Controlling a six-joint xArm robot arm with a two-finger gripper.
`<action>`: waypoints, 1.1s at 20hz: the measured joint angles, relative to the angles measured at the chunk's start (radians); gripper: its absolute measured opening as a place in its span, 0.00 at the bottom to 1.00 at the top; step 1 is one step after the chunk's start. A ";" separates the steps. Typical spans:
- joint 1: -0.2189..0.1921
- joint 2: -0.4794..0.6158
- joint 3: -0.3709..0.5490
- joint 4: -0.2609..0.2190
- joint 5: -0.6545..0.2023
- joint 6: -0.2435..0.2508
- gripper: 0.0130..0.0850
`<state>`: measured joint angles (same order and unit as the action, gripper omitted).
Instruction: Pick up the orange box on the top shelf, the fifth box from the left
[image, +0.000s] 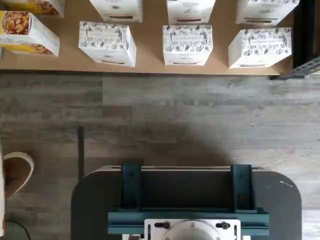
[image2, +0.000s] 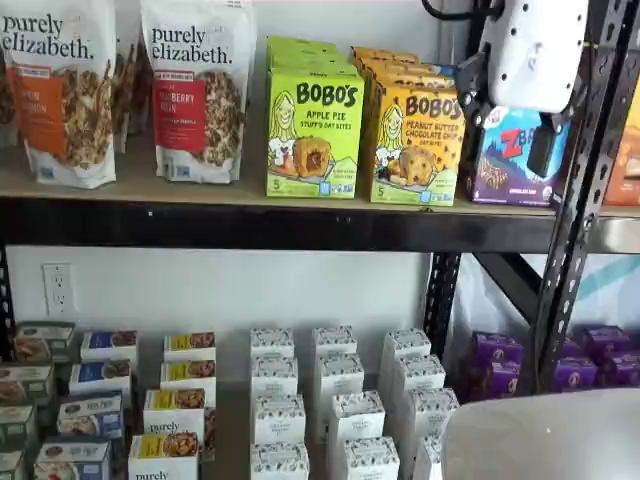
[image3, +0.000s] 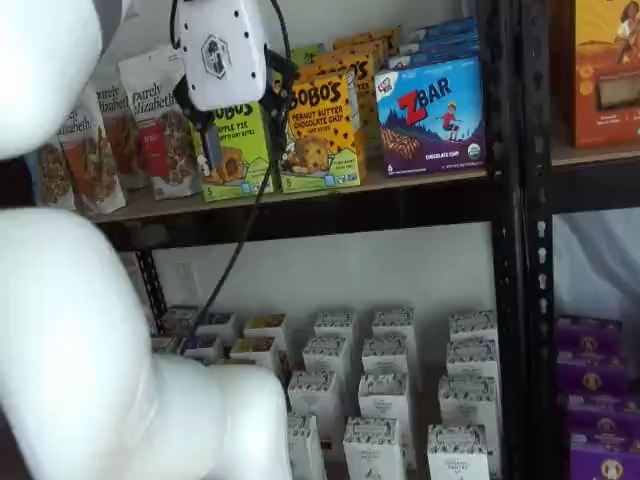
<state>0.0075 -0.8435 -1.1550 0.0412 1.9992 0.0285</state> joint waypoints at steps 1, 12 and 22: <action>0.001 0.000 0.000 -0.001 -0.001 0.000 1.00; 0.015 -0.004 0.002 -0.010 -0.024 0.010 1.00; 0.063 0.058 -0.047 -0.042 -0.132 0.048 1.00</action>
<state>0.0706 -0.7855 -1.2016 -0.0009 1.8670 0.0761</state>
